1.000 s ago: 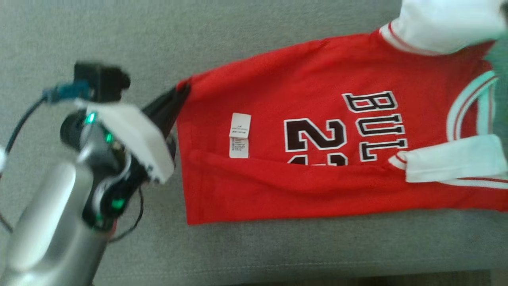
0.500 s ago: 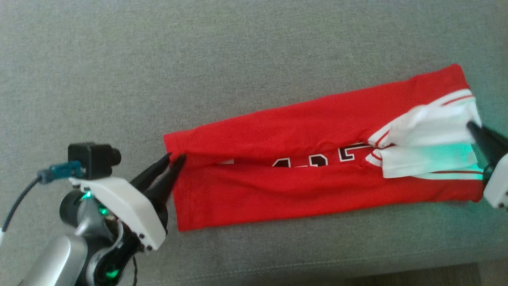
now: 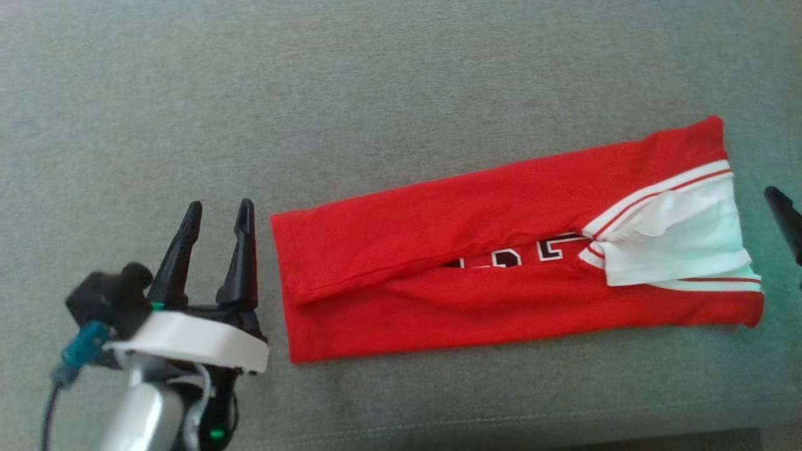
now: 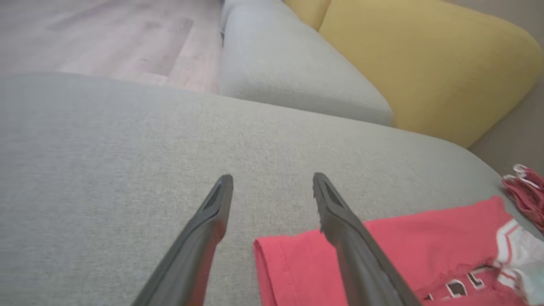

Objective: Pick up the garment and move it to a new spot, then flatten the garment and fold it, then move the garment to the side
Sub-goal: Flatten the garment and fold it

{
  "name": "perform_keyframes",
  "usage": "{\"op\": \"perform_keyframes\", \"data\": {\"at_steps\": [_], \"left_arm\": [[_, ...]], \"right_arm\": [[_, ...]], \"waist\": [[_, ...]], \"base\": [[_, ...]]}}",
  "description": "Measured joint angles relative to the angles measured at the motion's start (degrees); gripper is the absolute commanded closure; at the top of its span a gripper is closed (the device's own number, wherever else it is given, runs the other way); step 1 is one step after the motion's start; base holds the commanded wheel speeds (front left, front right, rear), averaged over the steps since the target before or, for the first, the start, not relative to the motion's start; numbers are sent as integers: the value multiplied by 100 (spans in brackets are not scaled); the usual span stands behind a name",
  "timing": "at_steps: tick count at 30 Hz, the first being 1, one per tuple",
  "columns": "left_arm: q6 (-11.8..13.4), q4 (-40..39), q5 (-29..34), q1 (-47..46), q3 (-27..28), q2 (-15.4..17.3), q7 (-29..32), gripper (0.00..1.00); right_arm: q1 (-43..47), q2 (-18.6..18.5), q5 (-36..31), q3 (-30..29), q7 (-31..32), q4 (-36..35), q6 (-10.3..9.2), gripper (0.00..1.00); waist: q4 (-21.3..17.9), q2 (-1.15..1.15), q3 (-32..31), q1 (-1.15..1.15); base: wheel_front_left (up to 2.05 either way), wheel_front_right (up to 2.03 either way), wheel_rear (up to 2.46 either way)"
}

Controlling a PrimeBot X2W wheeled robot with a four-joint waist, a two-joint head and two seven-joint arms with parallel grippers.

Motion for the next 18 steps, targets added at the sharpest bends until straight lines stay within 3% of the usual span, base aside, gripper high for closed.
{"op": "perform_keyframes", "data": {"at_steps": [3,6,12,18], "left_arm": [[56,276,233,12,-107,-202,-591,0],[49,546,510,10,-355,-382,-881,0],[-16,912,926,12,-558,-650,-1067,0],[-169,935,1268,13,-413,-955,-1068,0]], "right_arm": [[-231,322,-220,-205,130,266,0,0],[-320,389,-580,-170,301,493,0,0],[-46,319,-645,229,823,844,0,0],[27,187,-464,210,1038,869,0,0]], "waist": [[84,0,2,0],[185,0,28,0],[438,0,80,0],[609,0,80,0]], "base": [[0,0,0],[0,0,0],[0,0,0],[0,0,0]]}}
